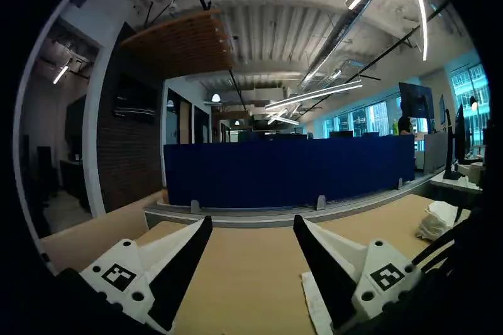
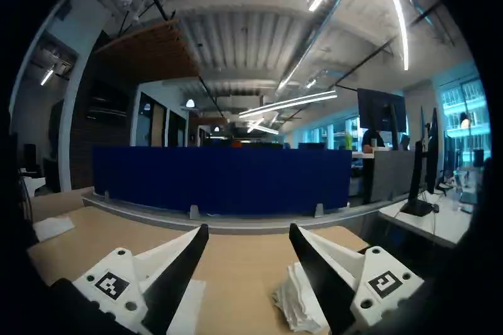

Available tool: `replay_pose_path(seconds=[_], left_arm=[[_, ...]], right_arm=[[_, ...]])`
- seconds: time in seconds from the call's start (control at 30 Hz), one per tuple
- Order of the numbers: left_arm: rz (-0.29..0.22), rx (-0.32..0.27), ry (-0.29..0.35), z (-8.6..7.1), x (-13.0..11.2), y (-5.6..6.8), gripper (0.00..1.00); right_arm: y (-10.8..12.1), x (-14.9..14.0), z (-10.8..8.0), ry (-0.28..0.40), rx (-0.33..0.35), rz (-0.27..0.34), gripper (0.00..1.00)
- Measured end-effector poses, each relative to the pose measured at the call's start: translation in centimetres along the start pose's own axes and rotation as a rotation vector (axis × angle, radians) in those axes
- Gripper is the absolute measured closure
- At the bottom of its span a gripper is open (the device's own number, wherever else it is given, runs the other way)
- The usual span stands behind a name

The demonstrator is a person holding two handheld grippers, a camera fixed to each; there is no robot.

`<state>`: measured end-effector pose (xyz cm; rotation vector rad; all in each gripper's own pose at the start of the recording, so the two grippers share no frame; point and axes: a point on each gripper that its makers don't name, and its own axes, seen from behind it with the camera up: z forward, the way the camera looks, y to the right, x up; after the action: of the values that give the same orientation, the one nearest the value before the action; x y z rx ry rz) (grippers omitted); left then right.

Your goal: Fold towel

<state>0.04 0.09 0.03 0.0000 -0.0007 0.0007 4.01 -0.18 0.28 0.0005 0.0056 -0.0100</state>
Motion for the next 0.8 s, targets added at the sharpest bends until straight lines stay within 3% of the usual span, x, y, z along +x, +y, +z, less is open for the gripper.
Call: replay_pose_path(seconds=[0.5,0.67,0.8], left_arm=[[0.016,-0.026,-0.048,0.1,0.8,1.8,0.04],[0.014,-0.076,-0.089,0.0,0.5,2.8,0.04],[0.028,-0.145,-0.135,-0.3,0.0,4.1,0.04]], right_arm=[[0.0,3.5,1.0,-0.018,0.016,0.006,0.01],[-1.2,3.3,1.3,-0.061,0.073,-0.004,0.01],[-3.1,2.8,0.9,-0.106,0.162,-0.022,0.01]])
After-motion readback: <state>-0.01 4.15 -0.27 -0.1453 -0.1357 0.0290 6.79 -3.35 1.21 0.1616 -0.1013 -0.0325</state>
